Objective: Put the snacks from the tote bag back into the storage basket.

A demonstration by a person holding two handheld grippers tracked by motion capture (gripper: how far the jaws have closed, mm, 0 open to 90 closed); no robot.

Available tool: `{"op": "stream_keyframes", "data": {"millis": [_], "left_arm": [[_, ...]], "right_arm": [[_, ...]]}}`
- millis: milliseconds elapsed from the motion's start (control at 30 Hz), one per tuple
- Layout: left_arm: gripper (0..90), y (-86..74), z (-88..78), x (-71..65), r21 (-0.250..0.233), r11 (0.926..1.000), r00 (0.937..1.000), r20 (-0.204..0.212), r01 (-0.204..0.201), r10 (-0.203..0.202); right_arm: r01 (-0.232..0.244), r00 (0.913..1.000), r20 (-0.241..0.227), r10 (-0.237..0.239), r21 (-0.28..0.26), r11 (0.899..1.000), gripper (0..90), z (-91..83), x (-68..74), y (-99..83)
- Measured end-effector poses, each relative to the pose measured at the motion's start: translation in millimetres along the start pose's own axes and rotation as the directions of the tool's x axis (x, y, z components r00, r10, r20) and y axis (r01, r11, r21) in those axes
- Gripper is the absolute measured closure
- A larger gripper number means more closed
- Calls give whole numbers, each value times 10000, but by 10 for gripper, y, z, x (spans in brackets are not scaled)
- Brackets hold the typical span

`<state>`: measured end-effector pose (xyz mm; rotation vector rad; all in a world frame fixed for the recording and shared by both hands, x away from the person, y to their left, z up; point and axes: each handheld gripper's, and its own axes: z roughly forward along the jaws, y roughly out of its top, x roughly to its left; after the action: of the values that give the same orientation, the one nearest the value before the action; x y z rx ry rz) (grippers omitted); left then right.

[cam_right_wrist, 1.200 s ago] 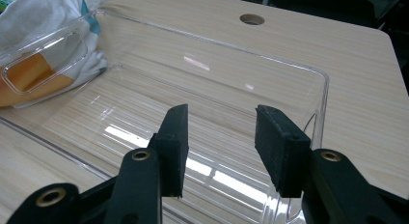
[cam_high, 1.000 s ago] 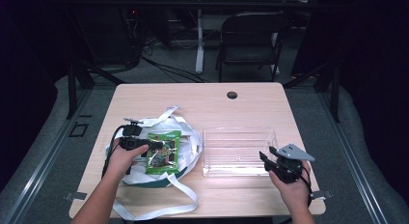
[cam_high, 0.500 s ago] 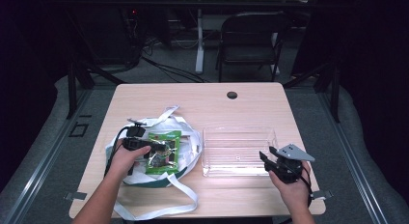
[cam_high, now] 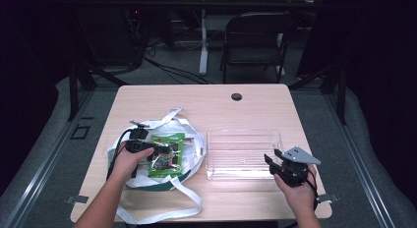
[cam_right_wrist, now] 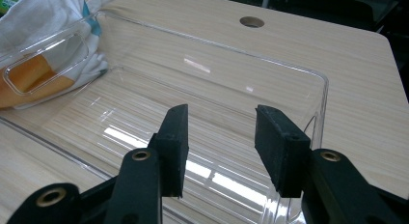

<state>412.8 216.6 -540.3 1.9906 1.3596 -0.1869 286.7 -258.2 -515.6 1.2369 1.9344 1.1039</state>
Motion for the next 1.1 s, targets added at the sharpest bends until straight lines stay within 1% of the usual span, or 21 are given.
{"op": "stream_keyframes", "data": {"millis": [33,133,200,233,267,400,467,567,600,633,700,800,933,1000,1033,1100], "left_arm": [[393,-1,6,-6,-30,10000,10000,13,55,-55],[394,0,1,-5,-23,10000,10000,25,-57,57],[410,-1,-14,0,-37,9999,9999,33,-123,124],[423,-5,-18,-4,-139,9999,10000,34,-16,16],[441,-5,-27,0,-154,9999,10000,32,-17,18],[498,-6,-61,6,-322,9995,9996,271,27,-18],[525,-5,-82,-2,-419,9991,9991,417,-59,77],[545,-2,-105,-17,-426,9990,9984,540,-146,169],[550,0,-119,-19,-393,9988,9981,538,-282,303],[555,0,-126,-29,-423,9986,9982,484,-325,346],[563,2,-142,-41,-461,9983,9977,556,-365,390],[582,-1,-180,-58,-483,9972,9957,698,-568,601],[605,-11,-231,-80,-558,9943,9905,981,-910,962],[615,-13,-248,-97,-599,9932,9888,1051,-1000,1059],[619,-11,-265,-103,-567,9916,9863,1115,-1162,1219],[627,-13,-282,-123,-596,9901,9845,1134,-1274,1335]], "right_arm": [[7,10000,9,-7,2,10000,561,0,1,0],[33,10000,8,-33,10,10000,560,3,2,-1],[13,10000,13,-13,-8,10000,560,4,3,-2],[18,10000,18,-18,-25,10000,561,4,5,-3],[27,10000,30,-27,-12,10000,560,3,6,-2],[13,10000,8,-13,-20,10000,560,4,6,-3],[8,10000,4,-8,-21,10000,560,5,5,-3],[14,10000,-10,-14,6,10000,561,6,5,-5],[-1,10000,-4,1,-12,10000,561,9,7,-6],[29,10000,2,-29,18,10000,561,8,8,-5],[35,10000,4,-35,27,10000,560,9,9,-5],[34,10000,15,-34,18,10000,560,9,10,-6],[23,10000,6,-23,14,10000,560,9,9,-7],[28,10000,-8,-28,20,10000,561,12,11,-7],[18,10000,-13,-18,8,10000,561,13,13,-8],[30,10000,-3,-30,22,10000,561,13,13,-8]]}}
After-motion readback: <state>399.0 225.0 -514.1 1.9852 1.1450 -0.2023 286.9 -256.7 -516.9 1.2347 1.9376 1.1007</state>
